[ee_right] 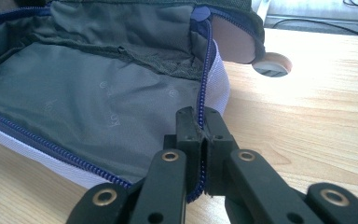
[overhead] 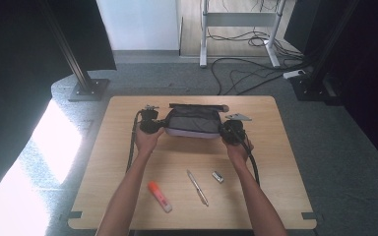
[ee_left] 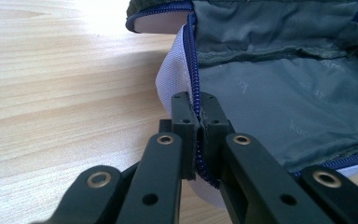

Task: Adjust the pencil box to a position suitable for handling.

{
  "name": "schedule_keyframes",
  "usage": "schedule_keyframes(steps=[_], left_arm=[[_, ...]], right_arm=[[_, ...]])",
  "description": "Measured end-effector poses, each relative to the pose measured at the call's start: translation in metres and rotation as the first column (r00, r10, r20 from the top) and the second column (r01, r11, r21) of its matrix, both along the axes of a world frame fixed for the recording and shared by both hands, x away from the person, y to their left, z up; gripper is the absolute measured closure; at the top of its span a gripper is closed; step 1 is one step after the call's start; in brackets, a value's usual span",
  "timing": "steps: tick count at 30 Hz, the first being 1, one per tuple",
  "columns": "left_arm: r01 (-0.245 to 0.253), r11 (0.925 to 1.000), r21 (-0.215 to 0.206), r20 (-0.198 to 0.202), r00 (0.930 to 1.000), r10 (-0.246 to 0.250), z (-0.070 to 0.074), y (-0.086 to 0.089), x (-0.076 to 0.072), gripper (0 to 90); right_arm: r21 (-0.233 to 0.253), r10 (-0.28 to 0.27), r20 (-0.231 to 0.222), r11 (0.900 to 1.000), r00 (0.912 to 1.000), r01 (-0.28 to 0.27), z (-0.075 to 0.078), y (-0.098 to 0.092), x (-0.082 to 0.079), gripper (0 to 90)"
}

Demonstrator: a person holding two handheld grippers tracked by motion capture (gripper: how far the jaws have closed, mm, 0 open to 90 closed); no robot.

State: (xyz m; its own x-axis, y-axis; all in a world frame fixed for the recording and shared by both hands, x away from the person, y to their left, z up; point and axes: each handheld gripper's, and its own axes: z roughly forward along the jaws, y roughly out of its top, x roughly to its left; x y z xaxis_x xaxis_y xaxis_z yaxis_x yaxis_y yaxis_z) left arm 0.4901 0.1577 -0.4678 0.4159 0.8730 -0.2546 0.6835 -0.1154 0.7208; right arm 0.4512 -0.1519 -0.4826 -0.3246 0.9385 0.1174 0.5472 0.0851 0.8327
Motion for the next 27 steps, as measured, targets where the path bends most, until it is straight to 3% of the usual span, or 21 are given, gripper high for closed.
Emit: schedule_keyframes(steps=[12,20,27], left_arm=[[0.018,0.9998,0.003,0.030,0.9994,-0.018,0.014,0.007,-0.013,87.7],[0.018,0.9998,-0.010,0.041,0.9990,-0.018,0.016,0.015,-0.027,87.7],[0.028,0.9996,0.008,0.042,0.9987,-0.028,0.020,0.023,-0.036,87.7]], right_arm=[[-0.007,0.021,0.022,1.000,0.9995,-0.021,0.008,0.003,-0.007,86.7],[-0.030,0.046,0.039,0.999,0.9982,-0.045,0.015,0.009,-0.017,86.7],[-0.051,0.071,0.041,0.996,0.9966,-0.069,0.018,0.017,-0.025,86.7]])
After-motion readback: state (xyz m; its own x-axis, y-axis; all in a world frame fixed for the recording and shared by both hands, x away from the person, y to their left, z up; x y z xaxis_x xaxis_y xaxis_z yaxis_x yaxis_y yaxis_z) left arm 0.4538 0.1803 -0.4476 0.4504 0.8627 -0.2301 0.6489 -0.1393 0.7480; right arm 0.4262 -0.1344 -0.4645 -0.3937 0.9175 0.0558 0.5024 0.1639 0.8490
